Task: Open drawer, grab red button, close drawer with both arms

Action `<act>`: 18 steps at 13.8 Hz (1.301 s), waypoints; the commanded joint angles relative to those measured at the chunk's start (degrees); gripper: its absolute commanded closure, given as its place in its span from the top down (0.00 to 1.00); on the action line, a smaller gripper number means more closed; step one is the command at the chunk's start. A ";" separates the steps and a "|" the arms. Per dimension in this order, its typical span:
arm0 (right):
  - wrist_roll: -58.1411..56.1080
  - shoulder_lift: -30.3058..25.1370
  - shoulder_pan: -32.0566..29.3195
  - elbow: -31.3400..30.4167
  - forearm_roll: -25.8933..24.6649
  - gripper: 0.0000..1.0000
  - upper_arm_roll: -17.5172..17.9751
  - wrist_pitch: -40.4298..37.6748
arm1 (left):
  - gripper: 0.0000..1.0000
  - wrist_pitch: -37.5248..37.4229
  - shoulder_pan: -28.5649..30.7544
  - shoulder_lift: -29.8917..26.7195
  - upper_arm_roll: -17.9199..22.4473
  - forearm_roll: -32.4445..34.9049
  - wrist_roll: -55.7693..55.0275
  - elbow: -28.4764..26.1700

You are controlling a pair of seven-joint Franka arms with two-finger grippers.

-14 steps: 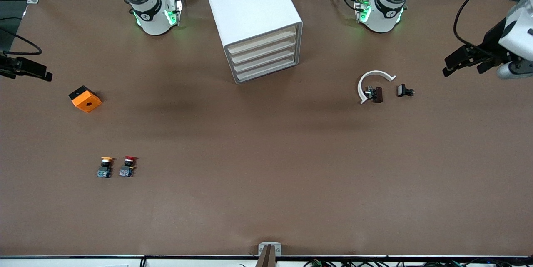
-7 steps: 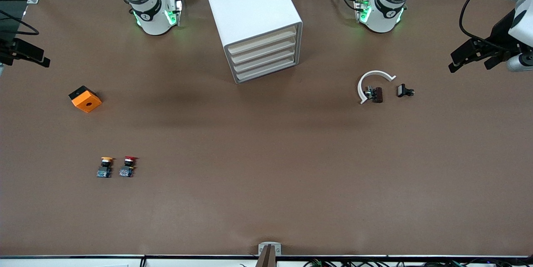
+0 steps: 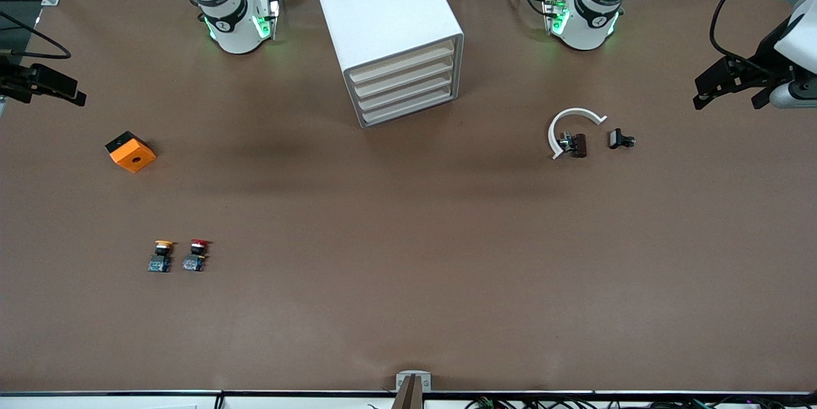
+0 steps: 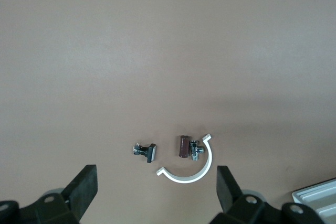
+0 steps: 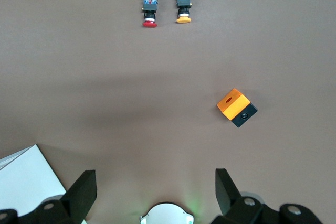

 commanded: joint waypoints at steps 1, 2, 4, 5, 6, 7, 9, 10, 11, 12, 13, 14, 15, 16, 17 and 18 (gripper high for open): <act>-0.15 -4.23 -0.41 -4.94 0.53 1.00 0.28 2.00 | 1.00 -0.75 1.74 -0.11 -0.34 -0.89 1.41 0.67; -0.15 -5.02 -0.50 -5.90 0.53 1.00 0.19 2.26 | 1.00 -0.66 1.74 -0.11 -0.42 -1.24 0.10 0.67; -0.15 -6.69 0.28 -8.27 0.53 1.00 -0.68 3.40 | 1.00 -0.31 1.57 0.06 -0.69 -1.16 -2.37 0.67; -0.15 -7.74 0.55 -9.59 0.53 1.00 -1.82 4.36 | 1.00 -0.31 1.48 0.15 -0.69 -1.16 -2.46 0.67; -0.15 -8.45 1.16 -10.56 0.53 1.00 -2.18 5.16 | 1.00 -0.31 1.48 0.07 -0.77 -1.25 -2.55 0.67; -0.23 -8.54 1.52 -10.57 0.53 1.00 -2.18 5.16 | 1.00 -0.31 1.48 0.07 -0.78 -1.25 -2.90 0.67; -0.24 -8.63 1.61 -10.40 0.53 1.00 -2.18 5.25 | 1.00 -0.31 1.48 0.07 -0.86 -1.16 -4.74 0.67; -0.15 -8.80 1.52 -10.40 0.53 1.00 -2.01 5.25 | 1.00 -0.31 1.39 0.07 -0.86 -1.16 -5.45 0.67; -0.23 -8.89 1.52 -10.31 0.53 1.00 -1.83 5.17 | 1.00 -0.39 1.30 0.07 -1.21 -1.16 -6.58 0.67; -0.24 -9.15 1.35 -10.40 0.53 1.00 -1.74 5.17 | 1.00 -0.40 1.48 0.15 -1.91 -1.16 -7.81 0.75; -0.15 -9.24 1.34 -10.31 0.53 1.00 -1.74 5.17 | 1.00 -0.40 1.48 0.24 -2.01 -0.72 -8.09 0.84; -0.23 -9.25 1.34 -10.31 0.53 1.00 -1.74 5.25 | 1.00 -0.40 1.48 0.33 -2.09 -0.46 -7.13 0.93; -0.15 -9.25 1.34 -10.40 0.53 1.00 -1.74 5.17 | 1.00 -0.40 1.48 0.33 -2.09 -0.46 -7.04 0.93; -0.15 -9.25 1.34 -10.40 0.53 1.00 -1.74 5.08 | 1.00 -0.40 1.57 0.33 -2.09 -0.46 -6.34 0.93; -0.15 -9.25 1.43 -10.31 0.53 1.00 -1.74 4.99 | 1.00 -0.40 1.65 0.33 -2.01 -0.46 -4.59 1.02; -0.23 -9.25 1.43 -10.31 0.62 1.00 -1.74 4.99 | 1.00 -0.40 1.83 0.33 -1.92 -0.54 -1.79 1.02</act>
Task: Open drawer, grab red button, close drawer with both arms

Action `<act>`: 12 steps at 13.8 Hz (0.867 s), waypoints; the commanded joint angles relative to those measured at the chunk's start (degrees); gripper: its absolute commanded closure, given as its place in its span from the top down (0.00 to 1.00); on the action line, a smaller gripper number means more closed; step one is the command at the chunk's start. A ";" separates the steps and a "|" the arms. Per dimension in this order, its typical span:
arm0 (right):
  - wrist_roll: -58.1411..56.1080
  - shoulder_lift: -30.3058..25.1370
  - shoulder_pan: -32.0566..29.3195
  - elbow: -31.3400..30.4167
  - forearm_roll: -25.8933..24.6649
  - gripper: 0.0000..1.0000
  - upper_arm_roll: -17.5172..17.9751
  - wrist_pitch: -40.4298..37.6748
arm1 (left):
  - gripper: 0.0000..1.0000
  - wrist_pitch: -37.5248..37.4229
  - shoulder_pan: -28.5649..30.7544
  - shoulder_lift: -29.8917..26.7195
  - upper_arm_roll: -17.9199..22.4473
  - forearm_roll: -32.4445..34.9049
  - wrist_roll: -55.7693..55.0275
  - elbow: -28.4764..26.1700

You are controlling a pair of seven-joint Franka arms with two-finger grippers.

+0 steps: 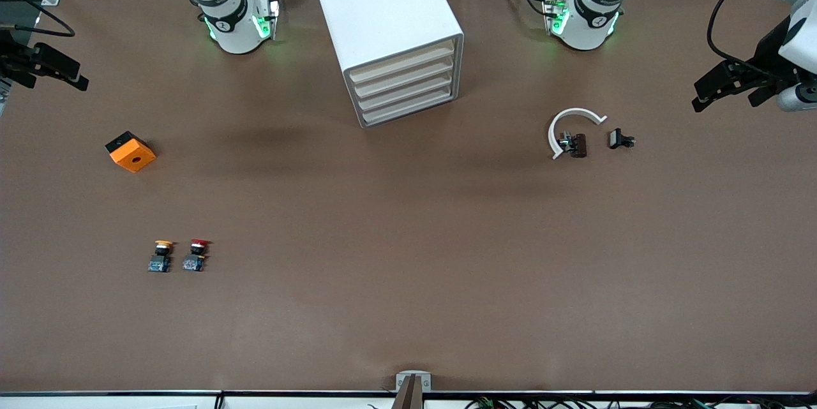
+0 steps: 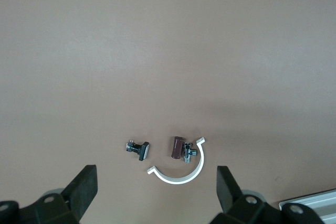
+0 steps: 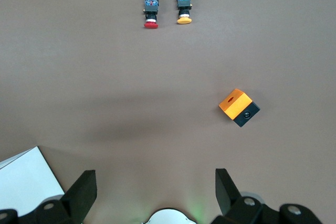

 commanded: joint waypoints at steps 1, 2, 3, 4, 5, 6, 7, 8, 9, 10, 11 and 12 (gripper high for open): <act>-0.11 -1.64 0.68 -1.57 0.42 1.00 -0.37 0.58 | 1.00 -0.49 0.78 0.31 -0.11 -0.03 5.00 1.02; -0.11 -1.73 0.68 -1.57 0.34 1.00 -0.28 0.50 | 1.00 -0.58 0.70 0.31 -0.11 -0.03 4.40 1.02; -0.19 -1.73 0.77 -1.57 0.42 1.00 -0.28 0.32 | 1.00 -0.66 0.61 0.31 -0.19 -0.12 3.61 1.02; -0.11 -1.73 0.77 -1.57 0.42 1.00 -0.28 0.23 | 1.00 -0.66 0.61 0.31 -0.28 -0.03 2.73 1.02; -0.11 -1.82 0.77 -1.57 0.42 1.00 -0.19 0.23 | 1.00 -0.66 0.61 0.31 -0.28 -0.03 1.94 1.02; -0.19 -1.82 0.51 -1.57 0.42 1.00 -0.11 0.23 | 1.00 -0.66 0.52 0.40 -0.28 0.05 2.02 0.93; -0.28 -1.82 0.42 -1.57 0.42 1.00 -0.11 0.23 | 1.00 -0.75 0.61 0.31 -0.28 0.05 2.20 0.93; -0.37 -1.82 0.07 -1.57 0.42 1.00 0.07 0.23 | 1.00 -0.84 0.61 0.31 -0.28 0.05 2.11 0.93; -0.63 -1.82 -0.28 -1.57 0.42 1.00 0.24 0.23 | 1.00 -0.84 0.70 0.40 -0.28 -0.03 2.28 1.10; -0.72 -1.82 -0.72 -1.57 0.42 1.00 0.42 0.15 | 1.00 -0.84 0.70 0.40 -0.20 -0.03 2.37 1.28; -0.90 -1.82 -0.90 -1.57 0.42 1.00 0.51 0.14 | 1.00 -0.84 0.70 0.40 -0.11 -0.03 2.46 1.28; -0.90 -1.82 -1.07 -1.57 0.42 1.00 0.68 0.14 | 1.00 -0.84 0.70 0.40 -0.11 -0.03 2.37 1.28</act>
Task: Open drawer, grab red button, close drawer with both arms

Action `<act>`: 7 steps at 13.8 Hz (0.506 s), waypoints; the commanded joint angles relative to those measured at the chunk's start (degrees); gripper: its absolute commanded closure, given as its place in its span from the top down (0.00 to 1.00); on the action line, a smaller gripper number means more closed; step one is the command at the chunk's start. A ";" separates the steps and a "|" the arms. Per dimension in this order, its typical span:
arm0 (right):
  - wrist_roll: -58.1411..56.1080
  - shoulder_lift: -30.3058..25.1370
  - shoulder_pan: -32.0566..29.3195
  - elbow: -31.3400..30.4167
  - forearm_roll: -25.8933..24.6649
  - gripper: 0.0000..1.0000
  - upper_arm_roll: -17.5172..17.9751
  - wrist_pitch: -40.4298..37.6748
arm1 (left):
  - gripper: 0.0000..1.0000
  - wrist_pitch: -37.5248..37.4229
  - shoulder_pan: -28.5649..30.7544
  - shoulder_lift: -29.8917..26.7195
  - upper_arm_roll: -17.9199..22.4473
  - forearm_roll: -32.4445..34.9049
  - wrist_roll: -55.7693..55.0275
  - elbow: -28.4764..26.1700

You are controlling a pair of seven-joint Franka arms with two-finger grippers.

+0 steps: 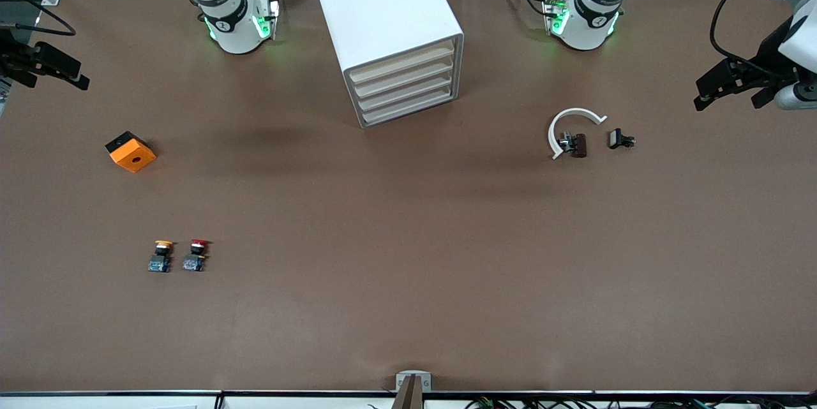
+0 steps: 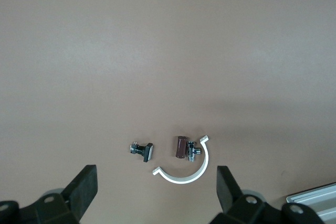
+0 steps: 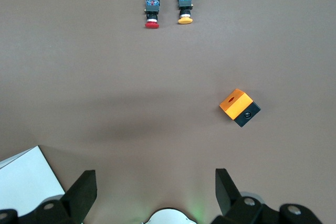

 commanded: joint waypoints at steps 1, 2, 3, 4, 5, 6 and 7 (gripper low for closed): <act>-0.94 -1.86 -1.10 -1.54 0.38 1.00 0.66 0.11 | 1.00 -0.84 0.44 0.55 -0.12 -0.03 0.14 1.24; -0.94 -1.86 -0.75 -1.54 0.38 1.00 0.66 0.11 | 1.00 -0.84 0.53 0.55 -0.12 -0.03 0.48 1.24; -0.94 -1.86 -0.48 -1.45 0.38 1.00 0.66 0.20 | 1.00 -0.84 0.44 0.55 -0.12 -0.03 0.31 1.24; -0.94 -1.86 0.13 -1.45 0.29 1.00 0.66 0.20 | 1.00 -0.84 0.44 0.55 -0.12 -0.03 0.14 1.24; -1.03 -1.86 0.31 -1.36 0.29 1.00 0.66 0.20 | 1.00 -0.84 0.44 0.55 -0.12 -0.03 0.40 1.24; -1.03 -1.94 0.31 -1.45 0.20 1.00 0.58 0.11 | 1.00 -0.84 0.53 0.55 -0.03 -0.03 0.66 1.24; -1.38 -1.86 0.22 -1.36 0.20 1.00 0.49 0.11 | 1.00 -0.84 0.53 0.63 0.06 -0.03 0.66 1.24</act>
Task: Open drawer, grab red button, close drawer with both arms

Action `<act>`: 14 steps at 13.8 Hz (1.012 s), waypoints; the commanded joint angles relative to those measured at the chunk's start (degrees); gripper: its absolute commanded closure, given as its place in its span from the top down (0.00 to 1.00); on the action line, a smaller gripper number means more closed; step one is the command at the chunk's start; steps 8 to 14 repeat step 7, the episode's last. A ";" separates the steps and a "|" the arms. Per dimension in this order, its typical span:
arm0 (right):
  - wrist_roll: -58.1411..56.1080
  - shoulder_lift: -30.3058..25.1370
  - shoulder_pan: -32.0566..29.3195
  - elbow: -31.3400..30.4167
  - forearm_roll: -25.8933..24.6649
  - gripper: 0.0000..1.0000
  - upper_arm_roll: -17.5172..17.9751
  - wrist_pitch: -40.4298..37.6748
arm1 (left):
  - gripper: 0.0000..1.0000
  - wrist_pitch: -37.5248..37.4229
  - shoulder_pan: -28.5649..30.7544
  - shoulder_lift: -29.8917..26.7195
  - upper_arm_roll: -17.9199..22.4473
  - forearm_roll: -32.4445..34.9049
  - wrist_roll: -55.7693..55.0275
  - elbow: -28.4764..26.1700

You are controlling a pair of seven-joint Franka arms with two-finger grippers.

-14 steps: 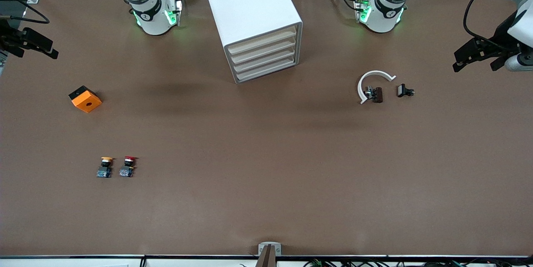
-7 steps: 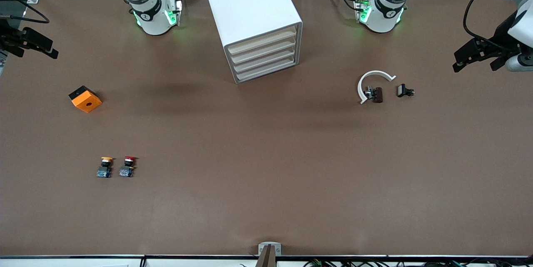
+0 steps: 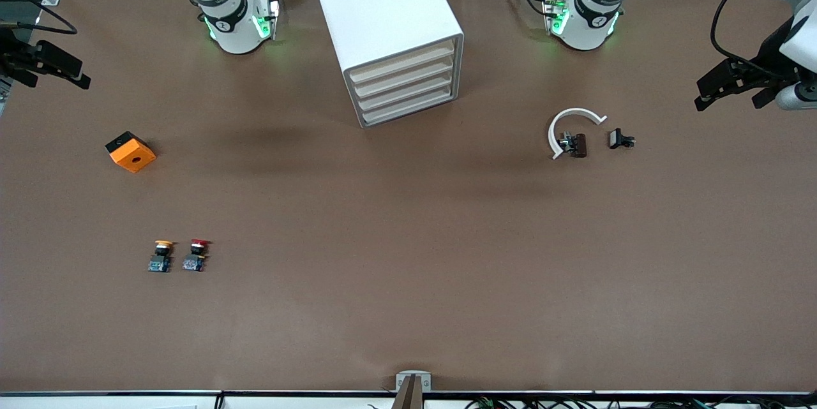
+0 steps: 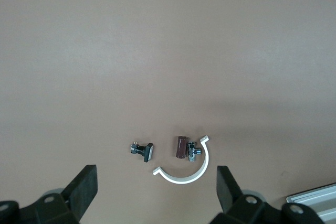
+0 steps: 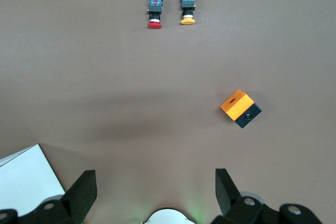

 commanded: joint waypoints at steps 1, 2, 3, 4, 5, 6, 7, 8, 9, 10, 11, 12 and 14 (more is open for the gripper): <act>-1.71 -1.66 0.15 -1.36 0.03 1.00 -0.01 0.23 | 1.00 -0.84 0.35 0.58 -0.10 -0.03 0.49 1.23; -1.89 -1.66 0.15 -1.45 -0.06 1.00 -0.01 0.14 | 1.00 -0.84 0.35 0.58 -0.10 -0.03 0.49 1.23; -1.98 -1.75 0.06 -1.45 -0.06 1.00 -0.10 -0.12 | 1.00 -0.84 0.27 0.50 -0.18 -0.03 0.40 1.23; -1.98 -1.75 0.06 -1.45 -0.06 1.00 -0.10 -0.12 | 1.00 -0.84 0.35 0.58 -0.19 -0.03 0.22 1.23; -1.98 -1.66 0.15 -1.45 -0.06 1.00 -0.01 -0.12 | 1.00 -0.84 0.35 0.58 -0.19 -0.03 0.22 1.23; -1.89 -1.66 0.15 -1.45 0.02 1.00 -0.01 -0.04 | 1.00 -0.84 0.35 0.58 -0.19 -0.03 0.40 1.23; -1.89 -1.66 0.15 -1.45 0.03 1.00 -0.10 -0.04 | 1.00 -0.84 0.35 0.58 -0.10 -0.03 0.22 1.23; -1.89 -1.66 0.15 -1.45 0.03 1.00 -0.10 -0.04 | 1.00 -0.84 0.35 0.58 -0.10 -0.03 0.22 1.23; -1.89 -1.66 0.15 -1.45 0.03 1.00 -0.10 -0.04 | 1.00 -0.84 0.35 0.58 -0.10 -0.03 0.22 1.23; -1.89 -1.66 0.15 -1.45 0.03 1.00 -0.10 -0.04 | 1.00 -0.84 0.35 0.58 -0.10 -0.03 0.22 1.23; -1.89 -1.66 0.15 -1.45 0.03 1.00 -0.10 -0.04 | 1.00 -0.84 0.35 0.58 -0.10 -0.03 0.22 1.23; -1.89 -1.66 0.15 -1.45 0.03 1.00 -0.10 -0.04 | 1.00 -0.84 0.35 0.58 -0.10 -0.03 0.22 1.23; -1.89 -1.66 0.15 -1.45 0.03 1.00 -0.10 -0.04 | 1.00 -0.84 0.35 0.58 -0.10 -0.03 0.22 1.23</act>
